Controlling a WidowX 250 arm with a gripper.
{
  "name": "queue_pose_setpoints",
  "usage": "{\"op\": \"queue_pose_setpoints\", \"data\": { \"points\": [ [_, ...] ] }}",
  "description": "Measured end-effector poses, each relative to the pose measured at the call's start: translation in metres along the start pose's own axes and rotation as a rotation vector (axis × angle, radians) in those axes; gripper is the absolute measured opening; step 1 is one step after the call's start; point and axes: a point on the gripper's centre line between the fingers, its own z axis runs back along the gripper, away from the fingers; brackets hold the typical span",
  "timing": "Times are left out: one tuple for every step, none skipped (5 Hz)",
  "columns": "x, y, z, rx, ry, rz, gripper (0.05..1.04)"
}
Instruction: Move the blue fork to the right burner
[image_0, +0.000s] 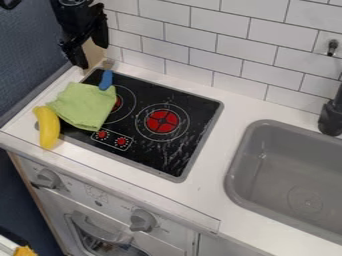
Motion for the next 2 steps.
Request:
{"op": "queue_pose_setpoints", "data": {
  "points": [
    [-0.0054,0.0067,-0.0159,0.042,0.025,-0.008,0.999],
    [-0.0148,0.0023,-0.0252,0.095,0.059,-0.148,0.999]
  ]
}}
